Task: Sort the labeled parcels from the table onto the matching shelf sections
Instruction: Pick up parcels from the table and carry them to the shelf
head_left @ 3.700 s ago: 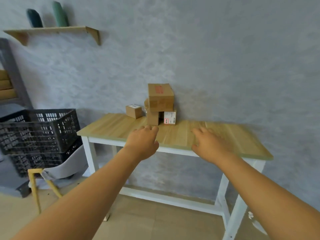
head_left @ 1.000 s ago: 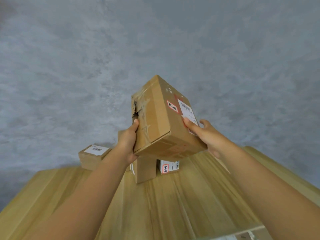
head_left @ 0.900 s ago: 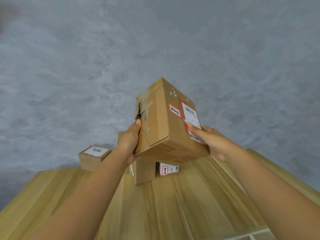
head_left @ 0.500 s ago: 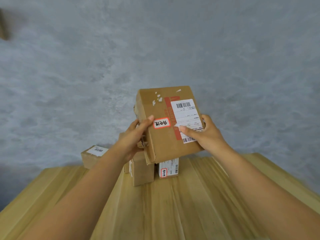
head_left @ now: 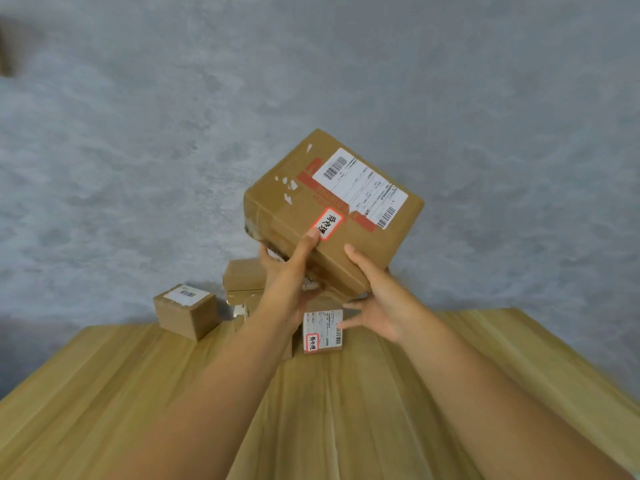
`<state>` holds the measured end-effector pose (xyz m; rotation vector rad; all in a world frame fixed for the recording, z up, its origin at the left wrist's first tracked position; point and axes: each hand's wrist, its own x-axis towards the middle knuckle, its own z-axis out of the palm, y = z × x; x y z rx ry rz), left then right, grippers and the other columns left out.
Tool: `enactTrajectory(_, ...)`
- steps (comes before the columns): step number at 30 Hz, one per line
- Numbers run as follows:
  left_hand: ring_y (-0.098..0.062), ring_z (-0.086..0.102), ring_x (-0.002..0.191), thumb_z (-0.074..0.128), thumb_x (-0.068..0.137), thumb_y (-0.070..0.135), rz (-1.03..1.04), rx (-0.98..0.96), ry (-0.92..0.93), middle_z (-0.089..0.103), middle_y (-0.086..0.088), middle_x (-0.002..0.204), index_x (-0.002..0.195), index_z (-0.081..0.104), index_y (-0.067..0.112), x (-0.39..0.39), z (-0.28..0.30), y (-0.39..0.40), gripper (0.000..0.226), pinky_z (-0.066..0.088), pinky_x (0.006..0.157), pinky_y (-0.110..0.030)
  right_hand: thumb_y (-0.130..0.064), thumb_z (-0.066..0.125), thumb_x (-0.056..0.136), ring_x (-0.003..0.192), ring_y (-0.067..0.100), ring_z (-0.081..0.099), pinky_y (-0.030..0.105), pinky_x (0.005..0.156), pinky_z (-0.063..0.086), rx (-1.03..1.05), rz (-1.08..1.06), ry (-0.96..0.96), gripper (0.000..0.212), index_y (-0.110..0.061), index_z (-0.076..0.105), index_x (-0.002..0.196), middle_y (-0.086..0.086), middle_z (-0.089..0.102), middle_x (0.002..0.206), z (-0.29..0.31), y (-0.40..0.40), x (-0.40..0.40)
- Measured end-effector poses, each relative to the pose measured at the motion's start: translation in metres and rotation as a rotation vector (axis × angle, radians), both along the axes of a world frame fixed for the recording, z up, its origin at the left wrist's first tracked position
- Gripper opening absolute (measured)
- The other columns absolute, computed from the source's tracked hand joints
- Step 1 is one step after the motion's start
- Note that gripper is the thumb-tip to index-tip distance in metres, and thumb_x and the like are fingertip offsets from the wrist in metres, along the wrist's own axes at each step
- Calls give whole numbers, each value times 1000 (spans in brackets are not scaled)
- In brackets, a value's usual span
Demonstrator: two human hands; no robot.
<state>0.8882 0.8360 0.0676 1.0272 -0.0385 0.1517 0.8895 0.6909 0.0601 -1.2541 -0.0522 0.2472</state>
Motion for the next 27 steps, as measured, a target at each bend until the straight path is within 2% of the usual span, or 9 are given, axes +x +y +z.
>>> enactTrajectory(3,-25,52,126,93,51,50,-57,112,-25,50,4,138,141,7,58,-2,3,0,125,50,92,-63,-49,81,65,118,39,61,76,97,39,100,-5,-41,81,-39,44,135,8,62,133,-1,-16,3)
enactTrajectory(7,-36,47,134,86,30,75,-20,105,-42,44,4,148,148,7,53,-5,10,7,145,37,102,-72,-28,79,73,118,33,62,67,80,54,247,38,-118,56,-38,58,123,-1,71,121,-5,-40,7)
enactTrajectory(10,-35,31,144,71,20,91,75,104,-48,33,7,157,153,20,34,-6,22,14,154,31,106,-73,-11,73,78,119,36,61,66,82,54,345,79,-154,55,-34,60,126,-2,71,122,-13,-48,8)
enactTrajectory(12,-33,35,142,63,19,96,142,125,-59,34,5,158,156,18,31,-6,32,21,158,28,108,-72,-3,68,79,120,38,61,66,86,53,387,91,-171,61,-34,58,131,2,69,126,-15,-51,9)
enactTrajectory(16,-37,34,142,57,40,96,166,182,-78,26,0,162,153,14,47,-15,48,32,131,31,106,-70,-4,62,87,123,35,59,64,88,53,429,120,-194,59,-37,56,135,1,67,129,-13,-54,11)
enactTrajectory(20,-33,30,145,53,65,87,233,234,-22,27,2,160,148,37,35,-16,54,46,100,30,105,-70,-11,50,100,124,31,58,62,80,55,372,58,-241,47,-41,51,136,-5,67,128,-7,-63,16)
enactTrajectory(22,-28,38,140,52,80,78,230,317,-7,47,9,145,128,56,28,-14,57,50,69,31,106,-68,-13,45,104,121,27,60,62,81,54,306,10,-300,44,-43,51,134,-10,68,126,0,-71,18)
enactTrajectory(24,-22,52,123,52,87,69,176,502,4,62,14,115,100,59,31,-11,56,50,40,34,106,-64,-13,44,105,117,20,64,59,83,55,203,-35,-382,44,-46,52,132,-17,69,122,8,-81,17)
enactTrajectory(27,-22,56,110,51,82,77,94,635,83,58,5,117,121,50,36,-9,49,48,56,36,106,-64,-17,48,104,108,6,69,43,76,61,38,-149,-493,39,-49,56,126,-22,68,121,22,-93,13)
